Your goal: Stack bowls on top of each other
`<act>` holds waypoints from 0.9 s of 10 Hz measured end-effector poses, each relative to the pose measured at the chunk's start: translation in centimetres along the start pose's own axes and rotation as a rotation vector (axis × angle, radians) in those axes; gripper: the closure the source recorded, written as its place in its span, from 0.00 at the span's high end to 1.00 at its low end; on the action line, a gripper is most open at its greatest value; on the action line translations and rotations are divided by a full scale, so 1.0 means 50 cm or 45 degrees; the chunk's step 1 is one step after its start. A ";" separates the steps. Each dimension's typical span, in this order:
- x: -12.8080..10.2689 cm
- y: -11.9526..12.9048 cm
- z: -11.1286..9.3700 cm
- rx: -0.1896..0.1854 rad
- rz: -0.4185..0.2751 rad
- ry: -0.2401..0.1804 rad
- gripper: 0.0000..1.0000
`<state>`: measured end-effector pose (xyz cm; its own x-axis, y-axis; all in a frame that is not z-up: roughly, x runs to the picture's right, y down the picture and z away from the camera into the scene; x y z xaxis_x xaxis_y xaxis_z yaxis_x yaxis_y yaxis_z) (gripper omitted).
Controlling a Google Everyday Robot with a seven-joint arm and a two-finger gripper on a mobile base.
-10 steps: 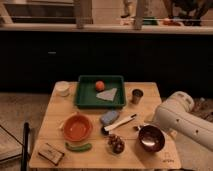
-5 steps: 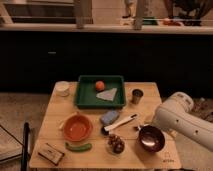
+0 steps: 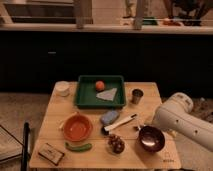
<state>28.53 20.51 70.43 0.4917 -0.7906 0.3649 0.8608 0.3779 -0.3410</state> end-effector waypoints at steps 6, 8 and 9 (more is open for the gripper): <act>-0.036 0.058 0.040 0.067 -0.016 -0.050 0.80; -0.046 0.069 0.058 0.109 -0.056 -0.066 0.80; -0.049 0.078 0.076 0.130 -0.069 -0.080 0.80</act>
<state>31.17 25.75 71.50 0.4487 -0.7806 0.4350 0.8936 0.3850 -0.2308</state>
